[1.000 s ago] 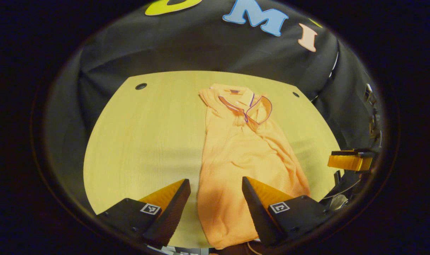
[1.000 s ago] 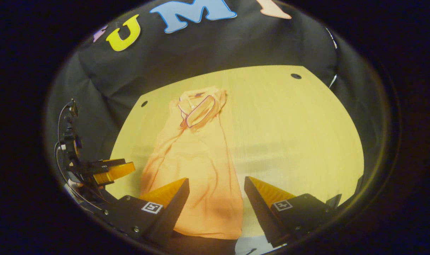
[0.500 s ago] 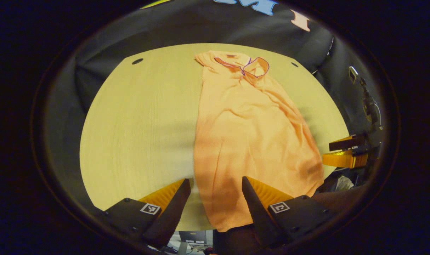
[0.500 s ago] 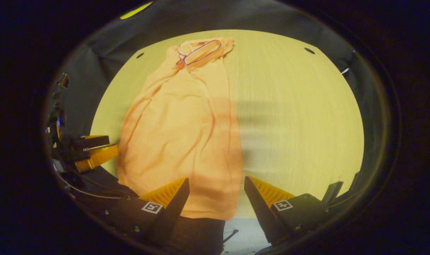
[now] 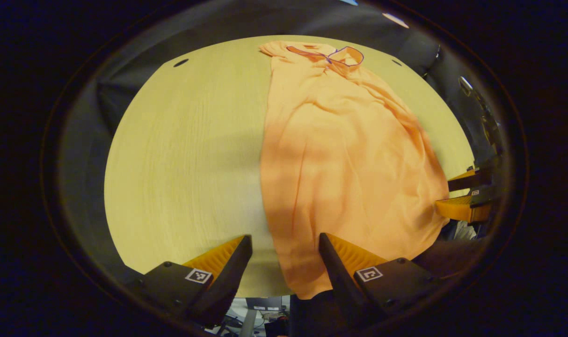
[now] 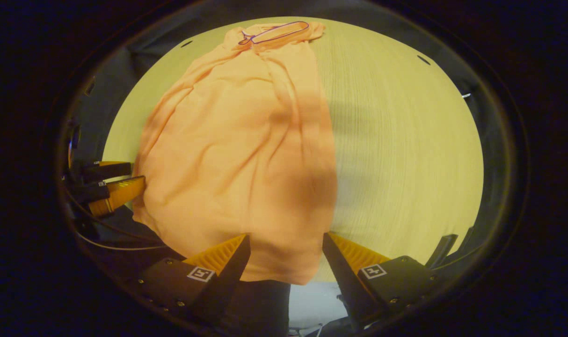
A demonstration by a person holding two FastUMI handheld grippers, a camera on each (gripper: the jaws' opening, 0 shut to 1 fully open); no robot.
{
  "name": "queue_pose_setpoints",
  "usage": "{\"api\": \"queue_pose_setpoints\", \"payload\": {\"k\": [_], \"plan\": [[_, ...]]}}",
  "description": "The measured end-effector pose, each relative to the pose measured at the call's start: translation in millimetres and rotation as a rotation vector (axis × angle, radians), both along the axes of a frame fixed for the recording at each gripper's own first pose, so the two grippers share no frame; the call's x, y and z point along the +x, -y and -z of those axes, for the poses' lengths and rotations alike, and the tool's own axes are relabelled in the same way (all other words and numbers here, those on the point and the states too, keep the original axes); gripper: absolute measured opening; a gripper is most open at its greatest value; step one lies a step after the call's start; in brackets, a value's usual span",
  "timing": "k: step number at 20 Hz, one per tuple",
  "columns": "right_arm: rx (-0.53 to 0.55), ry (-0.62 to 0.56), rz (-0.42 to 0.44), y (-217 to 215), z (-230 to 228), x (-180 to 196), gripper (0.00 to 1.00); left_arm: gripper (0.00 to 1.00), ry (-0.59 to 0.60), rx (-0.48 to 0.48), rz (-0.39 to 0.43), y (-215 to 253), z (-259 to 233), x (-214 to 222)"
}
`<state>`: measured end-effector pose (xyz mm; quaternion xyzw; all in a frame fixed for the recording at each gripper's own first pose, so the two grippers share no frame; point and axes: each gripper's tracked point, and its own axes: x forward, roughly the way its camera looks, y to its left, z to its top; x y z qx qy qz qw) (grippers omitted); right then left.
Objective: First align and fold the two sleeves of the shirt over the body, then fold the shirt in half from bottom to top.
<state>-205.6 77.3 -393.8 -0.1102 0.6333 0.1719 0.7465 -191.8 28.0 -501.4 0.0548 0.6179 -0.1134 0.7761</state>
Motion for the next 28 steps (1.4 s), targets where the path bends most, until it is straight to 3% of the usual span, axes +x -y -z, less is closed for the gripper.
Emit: {"api": "queue_pose_setpoints", "payload": {"k": [3, 5, 10, 13, 14, 15, 18, 21, 22, 23, 24, 25, 26, 27, 28], "plan": [[-0.009, -0.012, 0.007, -1, 3, 1, 0.98, 0.99, -0.004, 0.023, 0.025, 0, 2, 2], [-0.019, -0.018, 0.018, -1, 4, 3, 0.97, 0.96, -0.015, 0.032, 0.048, 3, 3, 3], [-0.128, -0.059, -0.003, 1, 7, 4, 0.96, 0.96, -0.04, 0.041, 0.047, 3, 3, 4], [-0.125, -0.068, 0.012, 0, 8, 5, 0.98, 0.96, -0.047, 0.042, 0.046, 3, 4, 4], [-0.124, -0.064, 0.011, 0, 8, 5, 0.92, 0.96, -0.049, 0.042, 0.046, 3, 4, 4], [-0.125, -0.066, 0.009, 0, 8, 5, 0.97, 0.96, -0.051, 0.042, 0.044, 3, 5, 5], [-0.125, -0.065, 0.007, 1, 8, 6, 0.97, 0.95, -0.051, 0.04, 0.047, 6, 6, 5], [-0.123, -0.062, 0.008, 0, 8, 7, 0.95, 0.84, -0.046, 0.034, 0.096, 14, 5, 5], [-0.117, -0.047, 0.014, -1, 8, 10, 0.95, 0.7, -0.045, 0.031, 0.113, 18, 6, 5], [-0.115, -0.045, 0.017, -1, 8, 11, 0.86, 0.68, -0.045, 0.029, 0.129, 20, 5, 5], [-0.111, -0.04, 0.022, -2, 8, 12, 0.67, 0.55, -0.042, 0.024, 0.141, 24, 6, 5], [-0.107, -0.034, 0.029, -2, 7, 14, 0.61, 0.53, -0.038, 0.017, 0.148, 26, 5, 7], [-0.103, -0.034, 0.031, -2, 7, 14, 0.38, 0.34, -0.035, 0.011, 0.152, 28, 7, 7], [-0.1, -0.032, 0.033, -2, 7, 14, 0.33, 0.27, -0.035, 0.0, 0.148, 30, 6, 8], [-0.102, -0.036, 0.026, -2, 8, 14, 0.22, 0.17, -0.038, -0.003, 0.142, 30, 7, 8]]}}
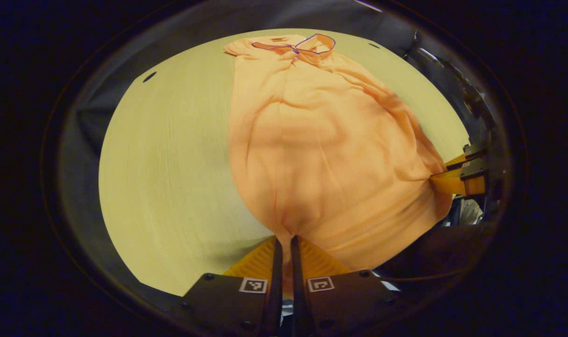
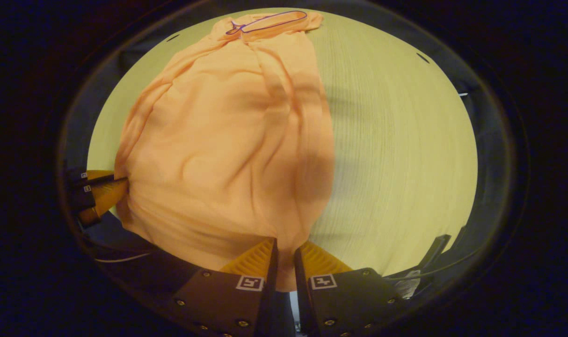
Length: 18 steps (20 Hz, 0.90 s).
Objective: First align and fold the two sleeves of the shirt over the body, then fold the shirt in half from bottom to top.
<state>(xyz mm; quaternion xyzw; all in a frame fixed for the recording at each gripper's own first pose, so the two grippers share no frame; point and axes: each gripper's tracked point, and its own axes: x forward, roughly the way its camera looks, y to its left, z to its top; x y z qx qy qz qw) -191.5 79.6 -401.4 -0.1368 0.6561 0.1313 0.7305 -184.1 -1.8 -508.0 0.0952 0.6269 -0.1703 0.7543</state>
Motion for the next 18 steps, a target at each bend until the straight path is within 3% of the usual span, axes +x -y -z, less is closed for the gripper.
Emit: {"api": "queue_pose_setpoints", "payload": {"k": [1, 2, 3, 4, 7, 8, 10, 18], "plan": [[-0.006, -0.002, -0.008, -1, 0, 0, 0.22, 0.13, -0.002, -0.004, -0.004, 0, -1, 1], [-0.013, 0.0, -0.02, -1, 0, 0, 0.22, 0.17, -0.007, -0.001, -0.009, 0, 0, 0], [-0.021, 0.0, -0.035, -1, 0, 0, 0.26, 0.13, -0.006, 0.0, -0.007, 0, 0, 0], [-0.027, 0.001, -0.048, -1, 0, 0, 0.22, 0.13, 0.005, -0.005, -0.006, 3, -2, 4], [-0.02, 0.02, -0.045, -1, 5, 4, 0.22, 0.06, -0.006, 0.005, 0.003, 1, 2, 1], [-0.019, 0.009, -0.04, -3, -3, 3, 0.01, 0.11, -0.002, 0.006, 0.003, 2, 0, 1], [-0.011, 0.013, -0.034, -3, -2, 2, 0.02, 0.06, -0.003, 0.005, -0.001, 2, 0, 1], [0.003, 0.017, -0.022, -1, -7, 4, 0.02, 0.06, 0.021, 0.014, -0.015, -3, -7, 7]]}}
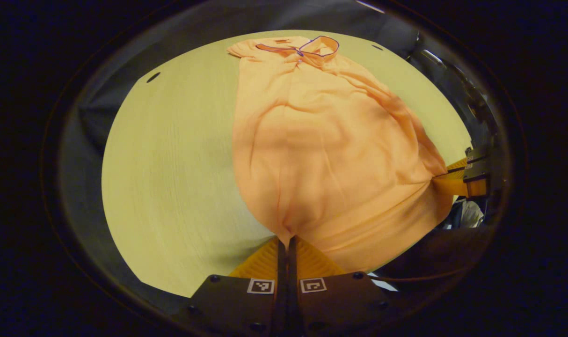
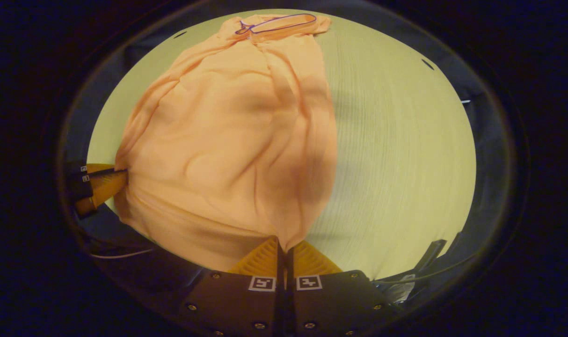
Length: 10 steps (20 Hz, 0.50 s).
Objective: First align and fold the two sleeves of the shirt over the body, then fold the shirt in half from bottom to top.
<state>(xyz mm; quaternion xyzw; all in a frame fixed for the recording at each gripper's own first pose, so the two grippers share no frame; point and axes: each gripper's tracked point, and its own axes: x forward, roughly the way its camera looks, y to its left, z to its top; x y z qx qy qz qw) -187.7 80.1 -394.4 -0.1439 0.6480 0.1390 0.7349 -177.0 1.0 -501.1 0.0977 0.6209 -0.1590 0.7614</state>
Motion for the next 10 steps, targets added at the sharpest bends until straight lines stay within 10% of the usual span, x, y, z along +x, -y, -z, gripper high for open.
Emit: {"api": "queue_pose_setpoints", "payload": {"k": [10], "plan": [[0.083, 0.111, 0.095, -7, -50, 46, 0.01, 0.06, 0.048, -0.149, -0.258, 12, -46, 61]]}}
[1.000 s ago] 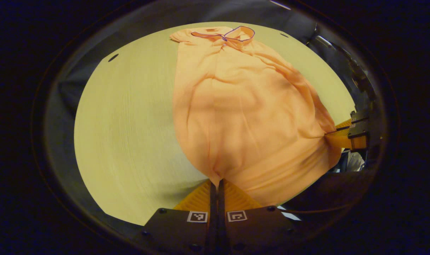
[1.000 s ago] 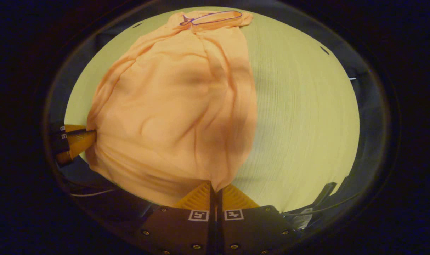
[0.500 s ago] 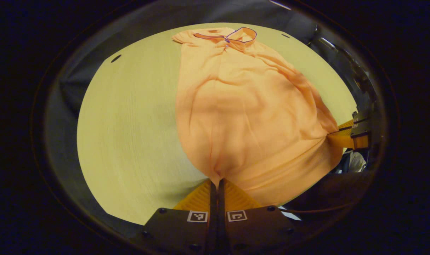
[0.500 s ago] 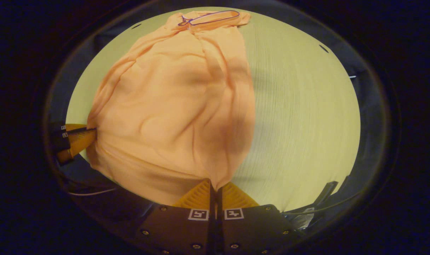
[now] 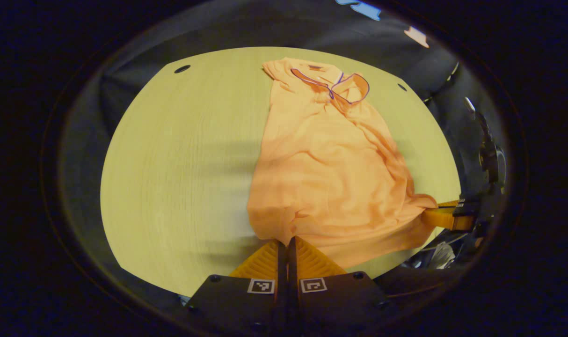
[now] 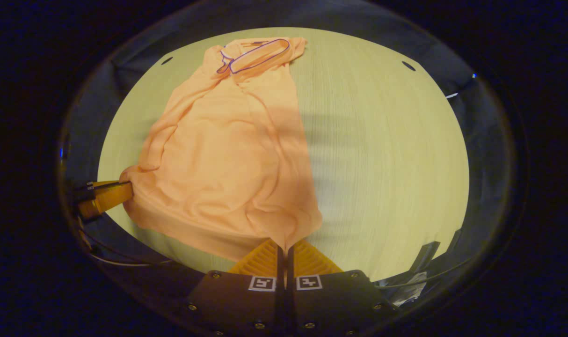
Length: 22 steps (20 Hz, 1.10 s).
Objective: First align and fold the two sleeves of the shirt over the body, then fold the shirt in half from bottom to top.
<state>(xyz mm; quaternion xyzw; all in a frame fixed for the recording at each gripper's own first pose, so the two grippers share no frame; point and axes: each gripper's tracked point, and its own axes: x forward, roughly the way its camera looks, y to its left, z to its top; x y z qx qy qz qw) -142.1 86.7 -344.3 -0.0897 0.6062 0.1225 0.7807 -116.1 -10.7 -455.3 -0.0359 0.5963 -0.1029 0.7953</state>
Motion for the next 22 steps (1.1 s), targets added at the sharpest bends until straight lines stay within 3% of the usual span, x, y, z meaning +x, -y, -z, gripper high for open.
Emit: {"api": "queue_pose_setpoints", "payload": {"k": [4, 22], "plan": [[0.042, 0.076, 0.04, -7, -27, 43, 0.01, 0.06, 0.054, -0.021, -0.042, 4, -17, 43], [0.164, 0.365, 0.185, -20, -122, 258, 0.01, 0.06, 0.239, -0.071, -0.029, 49, -65, 255]]}}
